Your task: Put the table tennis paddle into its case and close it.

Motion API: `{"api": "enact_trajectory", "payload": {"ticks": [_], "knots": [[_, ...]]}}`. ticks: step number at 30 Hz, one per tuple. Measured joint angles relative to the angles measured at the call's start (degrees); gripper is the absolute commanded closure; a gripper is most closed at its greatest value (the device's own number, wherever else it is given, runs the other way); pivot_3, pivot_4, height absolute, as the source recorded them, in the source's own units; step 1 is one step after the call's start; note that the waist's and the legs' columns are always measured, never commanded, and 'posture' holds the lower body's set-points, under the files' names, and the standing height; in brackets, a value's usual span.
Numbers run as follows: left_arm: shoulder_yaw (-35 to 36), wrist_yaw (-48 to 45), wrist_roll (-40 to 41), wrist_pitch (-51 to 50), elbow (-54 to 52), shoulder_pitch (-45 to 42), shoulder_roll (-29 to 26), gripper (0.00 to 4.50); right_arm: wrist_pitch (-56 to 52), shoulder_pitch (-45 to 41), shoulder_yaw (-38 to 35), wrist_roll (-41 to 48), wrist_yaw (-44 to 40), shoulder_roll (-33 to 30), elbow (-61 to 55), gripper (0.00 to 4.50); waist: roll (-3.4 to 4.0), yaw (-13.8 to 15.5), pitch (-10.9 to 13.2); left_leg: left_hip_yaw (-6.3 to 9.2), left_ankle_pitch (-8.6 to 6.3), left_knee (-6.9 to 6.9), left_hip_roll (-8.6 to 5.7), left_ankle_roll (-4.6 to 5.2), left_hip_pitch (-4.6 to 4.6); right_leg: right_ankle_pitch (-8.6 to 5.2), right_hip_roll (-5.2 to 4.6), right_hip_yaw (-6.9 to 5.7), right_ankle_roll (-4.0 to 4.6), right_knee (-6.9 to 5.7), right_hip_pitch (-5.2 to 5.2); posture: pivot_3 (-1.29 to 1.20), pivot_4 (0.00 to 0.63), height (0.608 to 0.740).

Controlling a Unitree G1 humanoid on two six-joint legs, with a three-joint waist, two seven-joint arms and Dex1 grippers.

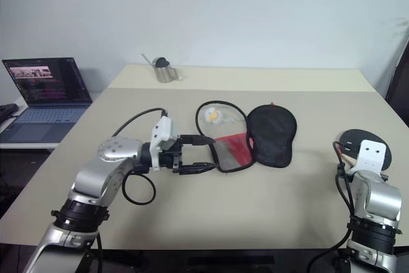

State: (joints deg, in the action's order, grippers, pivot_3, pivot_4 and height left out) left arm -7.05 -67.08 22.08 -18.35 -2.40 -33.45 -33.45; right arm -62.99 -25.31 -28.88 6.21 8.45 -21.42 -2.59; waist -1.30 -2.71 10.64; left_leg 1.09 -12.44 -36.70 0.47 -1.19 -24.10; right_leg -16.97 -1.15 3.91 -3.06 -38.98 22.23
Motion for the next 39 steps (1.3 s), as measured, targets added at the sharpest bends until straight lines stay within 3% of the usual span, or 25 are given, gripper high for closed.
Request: {"api": "enact_trajectory", "payload": {"ticks": [7, 18, 39], "knots": [[0.00, -0.03, -0.47, 0.23, 0.34, 0.00, -0.02, 0.85, 0.95, -1.33, -3.69, 1.34, 0.28, 0.89, 2.87, 0.04, -0.05, 0.04, -0.03, 0.02, 0.00, -0.13, 0.00, 0.00, 0.09, 0.01, 0.00, -0.01, -0.02, 0.00, -0.17, 0.00, 0.150, 0.740], [0.14, 0.02, -0.42, 0.16, 0.33, 0.48, -0.67, 0.85, 1.45, -3.06, -4.65, 3.63, -0.25, 1.72, 5.87, 3.37, -0.31, 0.05, -0.19, 0.07, 0.00, -0.18, 0.00, 0.01, 0.26, 0.01, 0.00, -0.05, -0.02, 0.04, -0.40, 0.00, 0.150, 0.740], [0.42, 0.24, 0.41, -1.64, -2.87, 2.96, -3.27, 0.85, 2.72, -0.64, 10.97, 4.20, -20.06, -4.96, 3.92, 3.42, -0.32, -2.49, -0.19, -0.13, 0.00, 0.02, 0.27, 0.01, 0.29, 0.01, 0.29, 0.20, -0.02, -0.01, -0.12, 0.00, 0.150, 0.740]]}}
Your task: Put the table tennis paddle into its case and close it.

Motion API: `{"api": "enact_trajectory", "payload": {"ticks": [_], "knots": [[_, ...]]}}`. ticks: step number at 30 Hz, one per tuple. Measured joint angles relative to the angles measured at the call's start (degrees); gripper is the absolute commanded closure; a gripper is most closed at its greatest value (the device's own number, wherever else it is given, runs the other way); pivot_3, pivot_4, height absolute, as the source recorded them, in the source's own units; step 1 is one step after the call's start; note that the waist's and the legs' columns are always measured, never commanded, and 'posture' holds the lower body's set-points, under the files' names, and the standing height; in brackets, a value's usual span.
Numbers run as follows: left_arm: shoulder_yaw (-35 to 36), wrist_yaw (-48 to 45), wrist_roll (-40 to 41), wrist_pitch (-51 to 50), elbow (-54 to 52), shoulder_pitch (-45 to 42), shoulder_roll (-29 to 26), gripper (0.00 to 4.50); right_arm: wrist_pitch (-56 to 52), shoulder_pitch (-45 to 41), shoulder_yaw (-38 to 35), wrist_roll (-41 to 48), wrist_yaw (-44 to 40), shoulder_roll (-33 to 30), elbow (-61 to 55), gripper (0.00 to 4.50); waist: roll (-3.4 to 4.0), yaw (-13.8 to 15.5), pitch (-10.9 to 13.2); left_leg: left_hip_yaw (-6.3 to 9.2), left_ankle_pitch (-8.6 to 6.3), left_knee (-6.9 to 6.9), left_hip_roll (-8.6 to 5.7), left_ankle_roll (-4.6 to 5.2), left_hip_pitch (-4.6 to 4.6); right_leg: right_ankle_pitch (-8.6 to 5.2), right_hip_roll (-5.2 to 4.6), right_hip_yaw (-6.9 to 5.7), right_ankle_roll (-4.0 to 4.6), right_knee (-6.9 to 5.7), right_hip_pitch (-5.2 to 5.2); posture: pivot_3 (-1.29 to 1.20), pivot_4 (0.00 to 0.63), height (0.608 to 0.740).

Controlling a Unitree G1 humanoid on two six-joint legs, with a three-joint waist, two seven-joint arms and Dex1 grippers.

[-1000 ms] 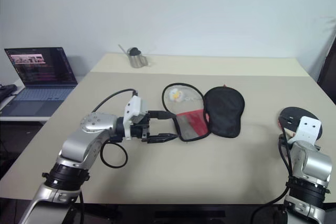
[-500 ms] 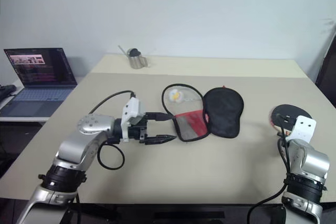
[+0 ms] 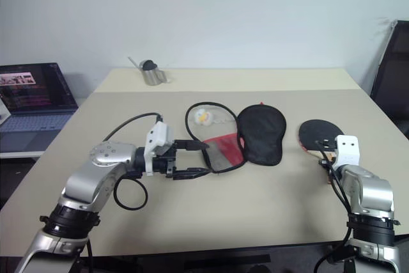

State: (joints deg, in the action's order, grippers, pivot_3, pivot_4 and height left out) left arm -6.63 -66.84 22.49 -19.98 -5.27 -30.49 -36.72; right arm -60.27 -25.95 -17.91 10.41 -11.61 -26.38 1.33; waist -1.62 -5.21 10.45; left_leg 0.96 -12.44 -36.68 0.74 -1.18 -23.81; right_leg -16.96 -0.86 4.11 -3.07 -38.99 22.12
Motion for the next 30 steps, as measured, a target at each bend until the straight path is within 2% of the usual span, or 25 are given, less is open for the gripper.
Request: {"api": "enact_trajectory", "payload": {"ticks": [16, 30], "knots": [[2.26, 1.47, 0.15, -2.08, -2.26, 2.79, -1.84, 0.85, 1.90, -6.87, -1.03, -0.03, 0.30, 1.44, 8.01, 3.42, 0.09, 0.33, 0.06, -0.05, 0.00, -0.03, -0.08, 0.00, -0.11, 0.01, -0.09, 0.03, 0.01, 0.00, 0.09, 0.00, 0.150, 0.740], [2.32, 1.35, 0.12, -2.09, -2.80, 2.90, -1.88, 0.85, 0.00, -10.62, -1.02, 2.29, 0.56, 1.42, 5.13, 3.42, 0.21, 0.67, 0.13, -0.02, 0.00, 0.14, -0.18, 0.00, -0.19, 0.00, -0.21, -0.03, 0.01, 0.05, 0.18, 0.00, 0.150, 0.740]]}}
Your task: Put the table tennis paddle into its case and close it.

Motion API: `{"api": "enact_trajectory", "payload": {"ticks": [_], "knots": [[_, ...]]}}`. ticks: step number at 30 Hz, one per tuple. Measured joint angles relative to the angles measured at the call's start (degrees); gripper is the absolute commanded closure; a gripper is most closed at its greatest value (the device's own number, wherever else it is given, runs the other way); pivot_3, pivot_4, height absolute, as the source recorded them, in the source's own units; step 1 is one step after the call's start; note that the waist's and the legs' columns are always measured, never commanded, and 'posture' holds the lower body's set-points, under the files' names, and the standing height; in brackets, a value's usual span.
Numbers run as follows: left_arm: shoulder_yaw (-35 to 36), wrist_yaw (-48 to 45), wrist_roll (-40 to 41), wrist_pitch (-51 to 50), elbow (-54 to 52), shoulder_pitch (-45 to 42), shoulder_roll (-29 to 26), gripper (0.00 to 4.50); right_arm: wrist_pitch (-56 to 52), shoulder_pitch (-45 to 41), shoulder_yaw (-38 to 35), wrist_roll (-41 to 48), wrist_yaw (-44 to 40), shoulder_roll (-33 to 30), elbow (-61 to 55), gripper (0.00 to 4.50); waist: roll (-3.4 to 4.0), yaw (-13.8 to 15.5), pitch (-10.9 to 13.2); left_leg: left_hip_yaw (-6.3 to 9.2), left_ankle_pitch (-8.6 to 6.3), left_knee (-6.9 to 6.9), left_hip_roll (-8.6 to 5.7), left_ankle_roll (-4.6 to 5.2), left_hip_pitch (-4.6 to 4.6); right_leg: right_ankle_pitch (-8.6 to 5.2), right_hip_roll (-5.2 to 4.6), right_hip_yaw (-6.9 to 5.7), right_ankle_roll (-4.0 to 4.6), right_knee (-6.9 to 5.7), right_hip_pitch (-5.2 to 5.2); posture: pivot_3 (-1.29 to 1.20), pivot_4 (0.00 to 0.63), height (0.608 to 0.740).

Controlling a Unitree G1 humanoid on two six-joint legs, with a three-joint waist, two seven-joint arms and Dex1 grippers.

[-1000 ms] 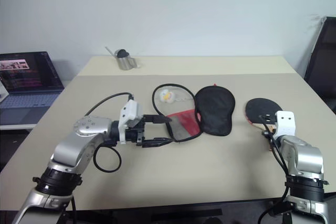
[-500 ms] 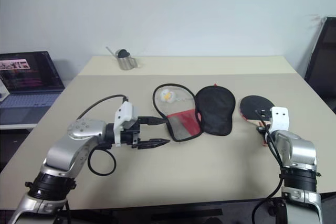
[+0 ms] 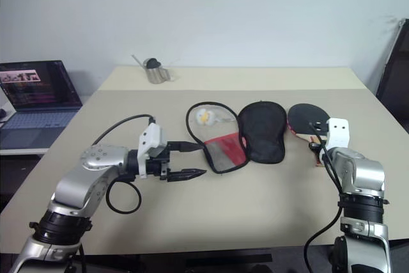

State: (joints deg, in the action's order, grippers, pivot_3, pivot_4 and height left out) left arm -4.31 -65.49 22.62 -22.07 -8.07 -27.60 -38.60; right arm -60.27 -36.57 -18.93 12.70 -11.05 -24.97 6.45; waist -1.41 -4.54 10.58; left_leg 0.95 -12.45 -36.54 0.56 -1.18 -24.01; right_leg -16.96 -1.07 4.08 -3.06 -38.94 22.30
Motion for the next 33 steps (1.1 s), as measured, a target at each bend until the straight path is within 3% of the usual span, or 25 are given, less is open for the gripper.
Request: {"api": "enact_trajectory", "payload": {"ticks": [15, 33], "knots": [[-0.02, -0.11, -0.01, 0.14, 0.01, 0.00, 0.10, 0.85, -0.67, -2.62, 0.58, 0.11, 0.92, -1.75, -1.75, 3.42, 0.02, 0.43, 0.01, 0.00, 0.00, 0.01, -0.01, 0.00, 0.00, 0.00, -0.01, -0.01, 0.00, 0.01, 0.00, 0.00, 0.150, 0.740], [7.49, 6.43, 1.41, 0.05, 2.06, 0.16, 0.03, 0.85, -7.66, -6.36, 6.96, 2.32, 6.36, 14.34, -6.87, 3.42, 0.04, 0.77, 0.03, 0.06, 0.00, 0.03, -0.01, 0.00, -0.04, 0.00, -0.05, -0.08, 0.01, -0.01, 0.04, 0.00, 0.150, 0.740]]}}
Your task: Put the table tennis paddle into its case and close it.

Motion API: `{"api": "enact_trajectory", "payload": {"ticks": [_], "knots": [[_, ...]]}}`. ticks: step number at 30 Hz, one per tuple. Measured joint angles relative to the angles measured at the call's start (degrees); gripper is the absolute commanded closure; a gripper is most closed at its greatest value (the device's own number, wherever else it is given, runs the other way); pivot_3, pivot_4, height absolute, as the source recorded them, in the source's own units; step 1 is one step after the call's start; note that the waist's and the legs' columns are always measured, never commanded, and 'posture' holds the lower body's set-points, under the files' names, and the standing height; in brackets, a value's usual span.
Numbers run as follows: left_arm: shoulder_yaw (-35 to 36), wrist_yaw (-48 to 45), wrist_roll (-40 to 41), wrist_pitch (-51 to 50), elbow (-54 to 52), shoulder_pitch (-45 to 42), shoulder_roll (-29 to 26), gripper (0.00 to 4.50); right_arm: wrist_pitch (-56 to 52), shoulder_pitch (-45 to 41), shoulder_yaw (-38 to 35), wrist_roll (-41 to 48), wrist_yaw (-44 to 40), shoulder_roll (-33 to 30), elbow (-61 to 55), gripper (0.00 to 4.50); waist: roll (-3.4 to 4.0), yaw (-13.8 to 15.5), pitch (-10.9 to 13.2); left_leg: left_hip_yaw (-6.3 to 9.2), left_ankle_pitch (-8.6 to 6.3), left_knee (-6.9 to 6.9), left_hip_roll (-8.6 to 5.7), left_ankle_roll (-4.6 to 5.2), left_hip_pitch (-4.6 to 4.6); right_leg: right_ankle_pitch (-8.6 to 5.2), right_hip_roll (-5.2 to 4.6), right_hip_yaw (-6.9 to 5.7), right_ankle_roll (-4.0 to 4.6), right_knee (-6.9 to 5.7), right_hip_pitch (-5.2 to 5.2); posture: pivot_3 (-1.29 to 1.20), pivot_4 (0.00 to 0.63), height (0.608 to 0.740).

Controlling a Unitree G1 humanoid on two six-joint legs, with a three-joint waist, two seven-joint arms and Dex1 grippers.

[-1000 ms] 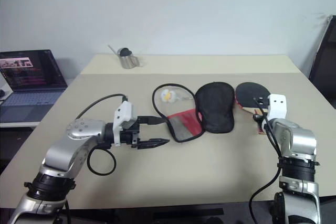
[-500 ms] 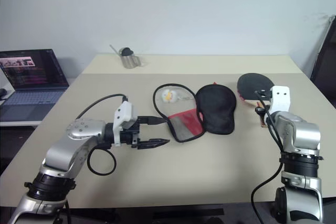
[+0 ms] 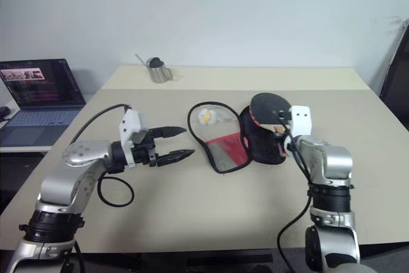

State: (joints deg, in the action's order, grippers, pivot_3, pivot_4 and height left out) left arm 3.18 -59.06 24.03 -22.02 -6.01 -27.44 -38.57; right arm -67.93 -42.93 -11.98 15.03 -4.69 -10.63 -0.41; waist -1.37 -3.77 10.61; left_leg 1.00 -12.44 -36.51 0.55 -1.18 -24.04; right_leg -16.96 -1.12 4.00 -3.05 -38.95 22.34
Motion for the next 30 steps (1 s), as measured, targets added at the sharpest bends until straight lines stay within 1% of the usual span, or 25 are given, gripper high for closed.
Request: {"api": "enact_trajectory", "payload": {"ticks": [2, 6, 17, 29, 30], "knots": [[0.08, 0.56, 0.10, 0.00, -0.16, 0.08, 0.00, 0.85, 0.36, -0.38, 0.54, -0.41, 1.21, 2.03, 0.68, 3.42, 0.00, 0.14, 0.00, 0.00, 0.00, 0.00, 0.00, 0.00, 0.00, 0.00, 0.00, 0.00, 0.00, 0.00, 0.00, 0.00, 0.150, 0.740], [0.08, 1.02, 0.13, 0.00, -0.20, 0.36, 0.00, 0.85, 2.26, -0.33, 2.15, -0.98, 2.41, 3.60, 2.04, 3.42, 0.00, 0.42, 0.00, 0.00, 0.00, 0.00, -0.02, 0.00, -0.01, 0.00, -0.02, -0.02, 0.00, 0.01, 0.00, 0.00, 0.150, 0.740], [0.00, 1.06, 0.11, 0.02, -0.21, 0.40, 0.01, 0.85, 10.19, 0.14, 3.32, -5.03, 3.90, 2.84, 9.38, 3.42, 0.01, 0.38, 0.00, 0.00, 0.00, 0.01, -0.01, 0.00, 0.01, 0.00, -0.01, -0.02, 0.00, 0.00, 0.01, 0.00, 0.150, 0.740], [-0.32, 0.97, 0.07, 0.04, -0.20, 0.37, 0.00, 0.85, 13.05, 0.13, 4.25, -6.19, 4.35, 3.66, 13.36, 3.42, 0.01, 0.40, 0.01, 0.00, 0.00, 0.01, -0.01, 0.00, 0.00, 0.00, -0.01, -0.02, 0.00, 0.00, 0.01, 0.00, 0.150, 0.740], [-0.37, 0.97, 0.06, 0.04, -0.21, 0.37, 0.00, 0.85, 13.30, 0.03, 4.22, -6.44, 4.77, 3.92, 13.58, 3.07, 0.01, 0.40, 0.01, 0.00, 0.00, 0.01, -0.01, 0.00, 0.00, 0.00, -0.01, -0.01, 0.01, 0.00, 0.01, 0.00, 0.150, 0.740]]}}
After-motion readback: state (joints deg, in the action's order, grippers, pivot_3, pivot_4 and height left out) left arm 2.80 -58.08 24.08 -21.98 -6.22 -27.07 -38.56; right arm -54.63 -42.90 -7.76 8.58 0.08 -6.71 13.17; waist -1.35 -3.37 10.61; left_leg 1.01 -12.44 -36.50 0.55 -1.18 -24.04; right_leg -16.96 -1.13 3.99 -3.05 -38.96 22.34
